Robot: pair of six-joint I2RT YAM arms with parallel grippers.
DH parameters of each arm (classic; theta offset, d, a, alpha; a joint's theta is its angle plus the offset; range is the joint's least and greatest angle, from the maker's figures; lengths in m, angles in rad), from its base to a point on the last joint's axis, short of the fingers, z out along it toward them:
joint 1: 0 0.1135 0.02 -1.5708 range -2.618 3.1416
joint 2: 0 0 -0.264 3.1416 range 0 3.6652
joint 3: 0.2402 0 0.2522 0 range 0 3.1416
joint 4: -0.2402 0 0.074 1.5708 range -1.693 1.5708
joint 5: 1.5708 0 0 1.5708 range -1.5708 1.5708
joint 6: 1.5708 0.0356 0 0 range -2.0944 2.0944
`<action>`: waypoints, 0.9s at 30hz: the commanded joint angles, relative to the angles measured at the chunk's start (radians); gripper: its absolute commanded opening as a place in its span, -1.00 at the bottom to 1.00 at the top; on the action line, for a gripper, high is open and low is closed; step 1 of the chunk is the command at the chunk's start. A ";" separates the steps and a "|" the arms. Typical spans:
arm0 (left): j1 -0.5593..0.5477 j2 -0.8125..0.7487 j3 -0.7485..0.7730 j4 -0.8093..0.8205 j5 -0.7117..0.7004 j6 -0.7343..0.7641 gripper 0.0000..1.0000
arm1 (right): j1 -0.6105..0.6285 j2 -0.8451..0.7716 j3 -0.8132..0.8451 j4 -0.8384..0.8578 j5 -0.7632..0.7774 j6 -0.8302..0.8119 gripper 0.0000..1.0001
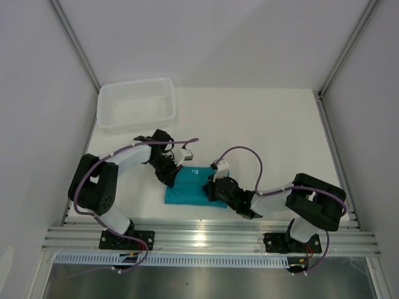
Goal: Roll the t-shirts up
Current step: Roll the tshirt
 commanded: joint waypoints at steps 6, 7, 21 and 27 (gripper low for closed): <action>0.008 -0.183 0.004 -0.025 -0.044 0.037 -0.53 | -0.004 -0.017 0.041 -0.099 0.094 0.024 -1.00; -0.001 -0.223 -0.010 -0.019 -0.064 0.048 -0.47 | -0.004 -0.017 0.041 -0.104 0.094 0.025 -1.00; -0.362 -0.545 -0.373 0.220 -0.374 0.332 0.27 | -0.009 0.000 0.048 -0.108 0.072 0.033 -1.00; -0.388 -0.552 -0.445 0.297 -0.365 0.378 0.49 | -0.009 0.006 0.051 -0.113 0.069 0.033 -1.00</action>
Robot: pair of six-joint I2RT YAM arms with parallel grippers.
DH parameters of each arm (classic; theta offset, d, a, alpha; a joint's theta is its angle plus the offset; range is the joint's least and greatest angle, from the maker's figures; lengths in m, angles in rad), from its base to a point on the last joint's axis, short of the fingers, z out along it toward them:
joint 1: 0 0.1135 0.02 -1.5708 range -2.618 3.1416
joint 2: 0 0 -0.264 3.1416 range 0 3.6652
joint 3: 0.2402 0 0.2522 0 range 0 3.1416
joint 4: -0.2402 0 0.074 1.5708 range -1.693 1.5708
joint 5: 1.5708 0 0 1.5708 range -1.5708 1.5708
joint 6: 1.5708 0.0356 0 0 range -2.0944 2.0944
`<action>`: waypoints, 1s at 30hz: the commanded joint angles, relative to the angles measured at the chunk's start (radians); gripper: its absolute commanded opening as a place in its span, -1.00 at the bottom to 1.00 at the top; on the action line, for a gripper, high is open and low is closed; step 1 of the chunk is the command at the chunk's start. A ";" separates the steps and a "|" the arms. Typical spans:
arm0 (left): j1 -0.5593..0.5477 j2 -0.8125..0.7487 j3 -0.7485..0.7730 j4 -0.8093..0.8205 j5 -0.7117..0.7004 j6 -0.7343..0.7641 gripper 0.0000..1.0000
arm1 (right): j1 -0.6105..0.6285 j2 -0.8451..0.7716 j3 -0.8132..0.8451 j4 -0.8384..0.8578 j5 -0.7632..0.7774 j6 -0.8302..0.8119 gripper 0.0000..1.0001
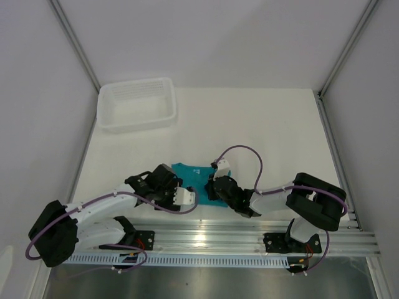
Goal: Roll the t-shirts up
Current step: Roll the tshirt
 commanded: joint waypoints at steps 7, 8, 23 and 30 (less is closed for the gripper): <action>-0.046 0.015 -0.078 0.207 -0.035 0.017 0.56 | -0.009 -0.001 0.021 -0.028 0.020 0.006 -1.00; -0.046 0.023 -0.083 0.207 -0.054 0.013 0.56 | -0.009 -0.003 0.021 -0.028 0.019 0.004 -1.00; -0.060 -0.058 -0.152 0.292 -0.086 0.072 0.51 | -0.019 -0.006 0.019 -0.037 -0.006 -0.007 -1.00; -0.065 -0.109 -0.120 0.135 -0.020 0.111 0.50 | -0.026 -0.007 0.021 -0.040 -0.011 -0.005 -1.00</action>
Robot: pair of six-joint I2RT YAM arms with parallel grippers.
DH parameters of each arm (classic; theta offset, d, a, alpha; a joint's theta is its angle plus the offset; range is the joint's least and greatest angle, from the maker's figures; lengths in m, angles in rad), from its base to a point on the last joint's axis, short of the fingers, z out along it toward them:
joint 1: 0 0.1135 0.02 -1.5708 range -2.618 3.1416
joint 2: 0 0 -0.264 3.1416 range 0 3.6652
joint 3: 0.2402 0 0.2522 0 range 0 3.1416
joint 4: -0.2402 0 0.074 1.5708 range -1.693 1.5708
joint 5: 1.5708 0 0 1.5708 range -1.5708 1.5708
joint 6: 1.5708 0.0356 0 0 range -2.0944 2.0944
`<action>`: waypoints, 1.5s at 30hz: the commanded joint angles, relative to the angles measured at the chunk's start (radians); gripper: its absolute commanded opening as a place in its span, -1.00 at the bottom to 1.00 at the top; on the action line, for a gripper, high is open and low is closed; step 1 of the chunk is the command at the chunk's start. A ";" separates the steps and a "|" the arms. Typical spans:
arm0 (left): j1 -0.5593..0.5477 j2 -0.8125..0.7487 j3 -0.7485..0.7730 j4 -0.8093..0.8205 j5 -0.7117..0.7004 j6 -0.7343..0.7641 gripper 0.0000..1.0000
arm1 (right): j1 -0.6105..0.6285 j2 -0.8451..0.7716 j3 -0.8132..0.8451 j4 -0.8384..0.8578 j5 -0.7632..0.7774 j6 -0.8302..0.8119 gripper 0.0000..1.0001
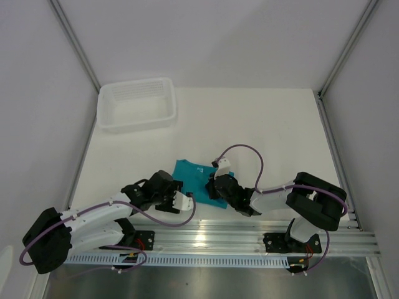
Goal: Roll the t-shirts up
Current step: Roll the tshirt
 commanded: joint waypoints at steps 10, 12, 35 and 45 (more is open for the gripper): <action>-0.013 0.035 0.112 -0.061 0.076 0.021 0.64 | -0.009 -0.011 0.008 -0.036 0.006 0.000 -1.00; -0.013 0.046 0.129 -0.059 0.072 0.016 0.65 | -0.011 -0.012 0.007 -0.036 0.006 -0.002 -1.00; 0.035 0.299 0.172 -0.050 0.069 0.027 0.67 | -0.037 -0.049 -0.018 -0.019 -0.029 -0.023 -1.00; 0.040 0.339 0.212 -0.094 0.067 0.032 -0.28 | -0.041 -0.210 -0.025 -0.143 -0.058 -0.103 -0.92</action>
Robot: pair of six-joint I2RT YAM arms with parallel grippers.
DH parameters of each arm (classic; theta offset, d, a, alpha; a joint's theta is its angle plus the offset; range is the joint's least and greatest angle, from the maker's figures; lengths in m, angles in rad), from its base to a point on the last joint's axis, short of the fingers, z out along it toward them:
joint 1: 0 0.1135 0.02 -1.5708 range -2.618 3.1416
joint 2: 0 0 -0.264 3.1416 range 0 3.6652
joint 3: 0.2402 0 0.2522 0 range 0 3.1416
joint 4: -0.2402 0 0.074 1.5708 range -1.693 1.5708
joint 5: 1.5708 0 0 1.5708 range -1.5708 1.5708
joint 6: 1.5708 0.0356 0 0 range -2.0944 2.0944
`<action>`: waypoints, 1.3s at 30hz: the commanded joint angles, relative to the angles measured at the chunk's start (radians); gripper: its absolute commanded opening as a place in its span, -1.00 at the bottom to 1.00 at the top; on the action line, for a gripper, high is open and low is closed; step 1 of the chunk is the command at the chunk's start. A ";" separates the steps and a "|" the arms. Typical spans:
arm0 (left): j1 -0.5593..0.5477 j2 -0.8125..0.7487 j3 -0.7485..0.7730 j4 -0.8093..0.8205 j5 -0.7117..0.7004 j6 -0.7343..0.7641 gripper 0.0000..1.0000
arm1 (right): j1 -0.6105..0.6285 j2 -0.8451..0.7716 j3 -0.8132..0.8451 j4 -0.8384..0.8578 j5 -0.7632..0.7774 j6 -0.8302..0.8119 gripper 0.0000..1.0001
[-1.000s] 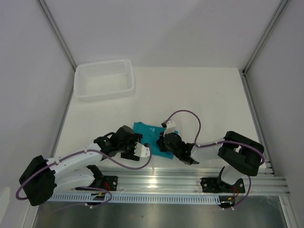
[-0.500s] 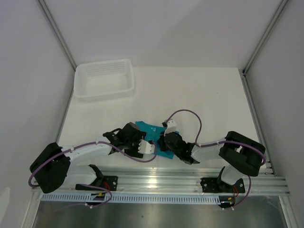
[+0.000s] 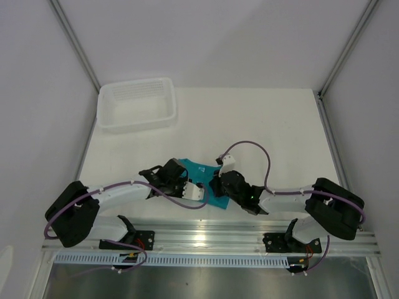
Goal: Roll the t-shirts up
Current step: Roll the tshirt
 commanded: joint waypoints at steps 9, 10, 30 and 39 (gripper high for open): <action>0.053 0.004 0.068 -0.172 0.103 -0.008 -0.33 | 0.048 -0.307 0.110 -0.427 -0.172 -0.463 -0.47; 0.061 0.006 0.068 -0.183 0.117 -0.011 -0.35 | 0.070 -0.318 0.130 -0.481 -0.184 -0.522 -0.43; 0.136 0.027 0.146 -0.269 0.268 -0.066 -0.59 | 0.238 -0.405 0.002 -0.526 -0.087 -1.000 0.04; 0.136 0.029 0.146 -0.277 0.274 -0.074 -0.58 | 0.281 -0.169 0.003 -0.348 0.067 -1.075 0.06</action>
